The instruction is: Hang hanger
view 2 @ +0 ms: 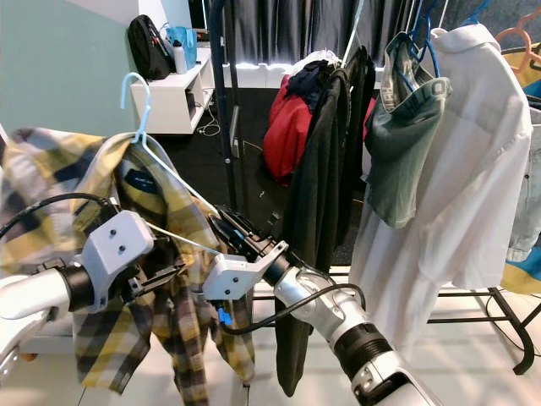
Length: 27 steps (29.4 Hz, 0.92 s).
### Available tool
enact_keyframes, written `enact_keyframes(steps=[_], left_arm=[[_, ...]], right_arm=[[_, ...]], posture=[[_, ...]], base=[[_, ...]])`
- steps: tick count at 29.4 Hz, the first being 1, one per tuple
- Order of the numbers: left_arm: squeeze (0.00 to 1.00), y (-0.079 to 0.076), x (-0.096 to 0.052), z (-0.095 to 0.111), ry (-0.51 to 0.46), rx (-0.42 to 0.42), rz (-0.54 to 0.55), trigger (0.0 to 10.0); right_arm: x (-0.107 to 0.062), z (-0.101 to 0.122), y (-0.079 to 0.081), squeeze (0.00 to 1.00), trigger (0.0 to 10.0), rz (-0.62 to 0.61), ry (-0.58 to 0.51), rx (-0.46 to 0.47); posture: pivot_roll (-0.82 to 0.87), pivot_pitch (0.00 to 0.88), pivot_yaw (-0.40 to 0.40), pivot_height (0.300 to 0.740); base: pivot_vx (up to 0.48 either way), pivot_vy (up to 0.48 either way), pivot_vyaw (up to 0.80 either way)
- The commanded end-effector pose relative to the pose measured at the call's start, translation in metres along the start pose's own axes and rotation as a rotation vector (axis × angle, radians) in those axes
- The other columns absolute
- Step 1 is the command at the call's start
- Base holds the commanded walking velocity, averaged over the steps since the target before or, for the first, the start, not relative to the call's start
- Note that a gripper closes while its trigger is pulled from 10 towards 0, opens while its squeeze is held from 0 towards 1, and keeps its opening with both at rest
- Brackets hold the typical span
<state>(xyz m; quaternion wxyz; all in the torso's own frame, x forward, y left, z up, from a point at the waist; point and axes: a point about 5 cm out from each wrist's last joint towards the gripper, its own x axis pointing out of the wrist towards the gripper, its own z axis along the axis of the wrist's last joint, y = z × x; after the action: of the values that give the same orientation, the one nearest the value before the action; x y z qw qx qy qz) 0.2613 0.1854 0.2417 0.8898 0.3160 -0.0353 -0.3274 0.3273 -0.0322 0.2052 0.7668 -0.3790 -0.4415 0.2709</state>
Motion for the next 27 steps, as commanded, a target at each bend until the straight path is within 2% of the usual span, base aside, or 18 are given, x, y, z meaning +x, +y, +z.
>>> enact_keyframes(steps=[1, 5, 6, 7, 8, 9, 11, 12, 13, 14, 15, 17, 18, 19, 20, 24, 25, 27], left_arm=[[0.00, -0.007, 0.000, -0.001, 0.000, -0.019, -0.023, 10.0], [0.00, -0.008, -0.001, 0.000, -0.002, -0.025, -0.015, 10.0], [0.00, -0.005, -0.004, 0.002, -0.021, -0.065, 0.003, 10.0], [0.00, -0.005, -0.004, 0.002, -0.021, -0.065, 0.003, 10.0], [0.00, -0.001, -0.010, 0.008, -0.055, -0.143, -0.044, 10.0], [0.00, 0.001, -0.020, 0.012, -0.069, -0.179, -0.111, 10.0], [0.00, 0.001, -0.020, 0.012, -0.069, -0.179, -0.111, 10.0], [0.00, 0.002, -0.030, 0.011, -0.052, -0.195, -0.172, 10.0], [0.00, 0.002, -0.030, 0.011, -0.052, -0.195, -0.172, 10.0], [0.00, 0.001, -0.040, 0.002, 0.011, -0.177, -0.220, 10.0], [0.00, 0.001, -0.040, 0.002, 0.011, -0.177, -0.220, 10.0], [0.00, -0.007, -0.053, -0.025, 0.147, -0.125, -0.241, 10.0], [0.00, -0.007, -0.053, -0.025, 0.147, -0.125, -0.241, 10.0], [0.00, -0.013, -0.060, -0.040, 0.186, -0.167, -0.239, 10.0], [0.00, -0.013, -0.060, -0.040, 0.186, -0.167, -0.239, 10.0], [0.00, -0.019, -0.072, -0.062, 0.187, -0.228, -0.197, 10.0], [0.00, -0.014, -0.079, -0.070, 0.188, -0.257, -0.140, 10.0], [0.00, -0.011, -0.083, -0.074, 0.189, -0.270, -0.100, 10.0]], right_arm=[[0.009, 0.011, -0.017, 0.00, 10.0, -0.145, -0.082, 0.043], [0.010, 0.013, -0.019, 0.00, 10.0, -0.162, -0.096, 0.048], [0.012, 0.013, -0.021, 0.00, 10.0, -0.172, -0.102, 0.043], [0.012, 0.013, -0.021, 0.00, 10.0, -0.172, -0.102, 0.043], [0.013, 0.011, -0.022, 0.00, 10.0, -0.173, -0.098, 0.031], [0.014, 0.009, -0.023, 0.00, 10.0, -0.173, -0.092, 0.022], [0.014, 0.009, -0.023, 0.00, 10.0, -0.173, -0.092, 0.022], [0.013, 0.007, -0.024, 0.00, 10.0, -0.171, -0.081, 0.014], [0.013, 0.007, -0.024, 0.00, 10.0, -0.171, -0.081, 0.014], [0.013, 0.005, -0.025, 0.00, 10.0, -0.169, -0.072, 0.009], [0.013, 0.005, -0.025, 0.00, 10.0, -0.169, -0.072, 0.009], [0.013, 0.001, -0.027, 0.00, 10.0, -0.171, -0.055, 0.003], [0.013, 0.001, -0.027, 0.00, 10.0, -0.171, -0.055, 0.003], [0.013, -0.001, -0.029, 0.00, 10.0, -0.174, -0.047, -0.001], [0.013, -0.001, -0.029, 0.00, 10.0, -0.174, -0.047, -0.001], [0.011, -0.004, -0.034, 0.00, 10.0, -0.175, -0.038, -0.010], [0.009, -0.006, -0.036, 0.00, 10.0, -0.175, -0.035, -0.014], [0.008, -0.007, -0.037, 0.00, 10.0, -0.175, -0.034, -0.016]], posture=[[0.09, 0.089, -0.001, 0.740], [0.10, 0.092, 0.002, 0.740], [0.10, 0.095, 0.001, 0.740], [0.10, 0.095, 0.001, 0.740], [0.11, 0.098, -0.004, 0.740], [0.11, 0.098, -0.004, 0.740], [0.11, 0.098, -0.004, 0.740], [0.11, 0.098, -0.004, 0.740], [0.11, 0.098, -0.004, 0.740], [0.11, 0.100, -0.004, 0.740], [0.11, 0.100, -0.004, 0.740], [0.11, 0.101, -0.005, 0.740], [0.11, 0.101, -0.005, 0.740], [0.11, 0.102, -0.005, 0.740], [0.11, 0.102, -0.005, 0.740], [0.10, 0.105, -0.010, 0.740], [0.10, 0.107, -0.016, 0.740], [0.10, 0.108, -0.018, 0.740]], base=[[0.000, 0.000, 0.00], [0.000, 0.000, 0.00], [0.000, 0.000, 0.00], [0.000, 0.000, 0.00], [0.000, 0.000, 0.00], [0.000, 0.000, 0.00], [0.000, 0.000, 0.00], [0.000, 0.000, 0.00], [0.000, 0.000, 0.00], [0.000, 0.000, 0.00], [0.000, 0.000, 0.00], [0.000, 0.000, 0.00], [0.000, 0.000, 0.00], [0.000, 0.000, 0.00], [0.000, 0.000, 0.00], [0.000, 0.000, 0.00], [0.000, 0.000, 0.00], [0.000, 0.000, 0.00]])
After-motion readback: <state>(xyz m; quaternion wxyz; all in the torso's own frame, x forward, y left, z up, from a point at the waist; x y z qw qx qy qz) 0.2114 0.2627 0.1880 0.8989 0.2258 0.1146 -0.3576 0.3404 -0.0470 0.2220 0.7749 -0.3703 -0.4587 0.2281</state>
